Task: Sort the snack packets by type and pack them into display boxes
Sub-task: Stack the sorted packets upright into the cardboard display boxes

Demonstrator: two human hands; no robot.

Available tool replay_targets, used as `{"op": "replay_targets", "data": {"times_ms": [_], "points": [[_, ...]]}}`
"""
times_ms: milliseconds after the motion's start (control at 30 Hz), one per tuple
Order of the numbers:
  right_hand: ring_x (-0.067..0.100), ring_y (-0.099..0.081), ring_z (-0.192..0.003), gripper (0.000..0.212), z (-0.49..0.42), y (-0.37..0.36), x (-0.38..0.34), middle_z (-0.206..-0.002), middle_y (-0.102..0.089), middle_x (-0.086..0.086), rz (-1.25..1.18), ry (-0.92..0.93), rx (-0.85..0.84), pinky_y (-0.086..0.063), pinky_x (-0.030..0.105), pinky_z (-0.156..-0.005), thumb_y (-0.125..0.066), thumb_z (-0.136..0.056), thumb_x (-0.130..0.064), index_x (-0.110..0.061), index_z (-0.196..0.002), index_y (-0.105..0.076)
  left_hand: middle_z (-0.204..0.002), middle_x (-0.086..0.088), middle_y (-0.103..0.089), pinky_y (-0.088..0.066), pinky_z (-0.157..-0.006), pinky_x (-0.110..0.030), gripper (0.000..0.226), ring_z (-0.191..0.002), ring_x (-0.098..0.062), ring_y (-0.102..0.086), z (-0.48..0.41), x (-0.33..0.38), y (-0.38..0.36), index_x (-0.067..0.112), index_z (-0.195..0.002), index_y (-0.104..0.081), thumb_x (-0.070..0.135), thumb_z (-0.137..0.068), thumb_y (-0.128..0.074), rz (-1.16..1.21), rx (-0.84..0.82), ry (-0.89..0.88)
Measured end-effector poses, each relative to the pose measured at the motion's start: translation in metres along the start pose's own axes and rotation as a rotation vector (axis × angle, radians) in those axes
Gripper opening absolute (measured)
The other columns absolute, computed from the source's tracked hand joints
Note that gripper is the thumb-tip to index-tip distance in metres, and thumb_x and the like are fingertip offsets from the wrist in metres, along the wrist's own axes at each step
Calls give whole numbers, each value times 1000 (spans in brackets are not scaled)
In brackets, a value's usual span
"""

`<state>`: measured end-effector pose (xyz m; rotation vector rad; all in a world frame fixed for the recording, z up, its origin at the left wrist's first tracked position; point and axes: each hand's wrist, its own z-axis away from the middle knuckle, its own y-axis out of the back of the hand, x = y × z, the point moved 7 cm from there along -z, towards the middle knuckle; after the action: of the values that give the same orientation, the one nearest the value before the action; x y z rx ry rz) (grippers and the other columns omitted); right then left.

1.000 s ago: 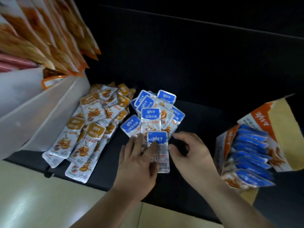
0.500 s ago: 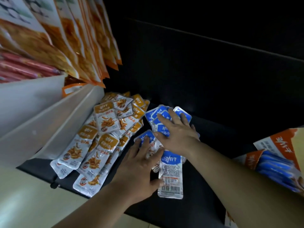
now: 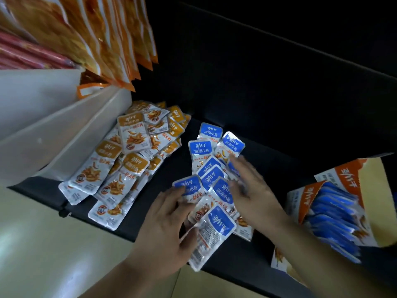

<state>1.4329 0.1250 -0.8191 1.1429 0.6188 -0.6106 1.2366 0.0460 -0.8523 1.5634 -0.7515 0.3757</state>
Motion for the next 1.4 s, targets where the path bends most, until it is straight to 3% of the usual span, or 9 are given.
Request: {"op": "replay_targets", "data": {"times_ms": [133,267,467,567,767,867,1033,1167,1400], "points": [[17,-74,-100,43,26,18,11,-131,-63,-11,-222,-243,97,-65,41,-75,-49,-106,-21,-51,-136,-53,-112,5,-57,-44,-74,-39,51,-96,-21,-54,5,16,-3,26,-98,-67,69,-70,-68,-244,-7,50],[31,-72,-95,38,49,9,34,-83,-76,-8,-426,-447,184,-57,56,-88,-52,-102,-12,-42,-124,-63,-90,14,-50,-37,-64,-32,44,-79,-12,-50,5,14,-17,33,-81,-52,60,-63,-82,-197,-99,113],[15,-69,-93,40,69,9,50,-83,-71,-16,-543,-452,317,-59,33,-79,-50,-106,-18,-47,-134,-57,-70,17,-59,-38,-53,-17,34,-62,-4,-55,1,30,-3,24,-70,-53,39,-86,-79,269,-308,295],[34,-67,-104,52,74,-1,59,-95,-73,-7,-567,-515,263,-56,55,-89,-48,-103,-6,-47,-133,-57,-61,13,-52,-32,-48,-18,37,-52,-7,-47,-13,41,16,24,-68,-42,27,-91,-72,280,-220,228],[-3,-72,-78,59,75,-1,65,-88,-74,-24,-549,-471,259,-57,39,-83,-51,-98,2,-43,-137,-54,-110,-1,-69,-51,-63,-28,23,-89,-21,-65,-33,53,-5,21,-84,-60,42,-92,-64,-254,10,-15],[5,-72,-99,59,73,1,58,-121,-69,-18,-445,-369,257,-63,42,-87,-57,-99,-8,-51,-138,-47,-134,-3,-64,-59,-79,-42,35,-115,-25,-62,-27,45,-20,22,-98,-67,56,-95,-55,-227,-39,20],[8,-31,-151,66,49,0,38,-160,-35,-16,-67,-129,200,-29,20,-120,-69,-92,-32,-38,-152,-41,-121,0,-60,-53,-79,-43,43,-100,-28,-56,-1,10,6,23,-114,-62,55,-85,-65,-236,99,281],[11,-36,-145,74,35,-13,29,-153,-44,-7,94,-34,173,-43,40,-116,-75,-89,-35,-24,-154,-42,-109,5,-56,-50,-81,-40,65,-98,-23,-55,12,4,-4,27,-124,-59,65,-74,-76,-170,50,469],[15,-50,-120,72,34,-15,32,-121,-62,-8,110,6,288,-40,25,-92,-85,-80,-29,-24,-145,-55,-111,13,-42,-46,-90,-37,62,-109,-17,-49,-8,12,-17,32,-129,-50,59,-78,-74,-119,-46,570]]}}
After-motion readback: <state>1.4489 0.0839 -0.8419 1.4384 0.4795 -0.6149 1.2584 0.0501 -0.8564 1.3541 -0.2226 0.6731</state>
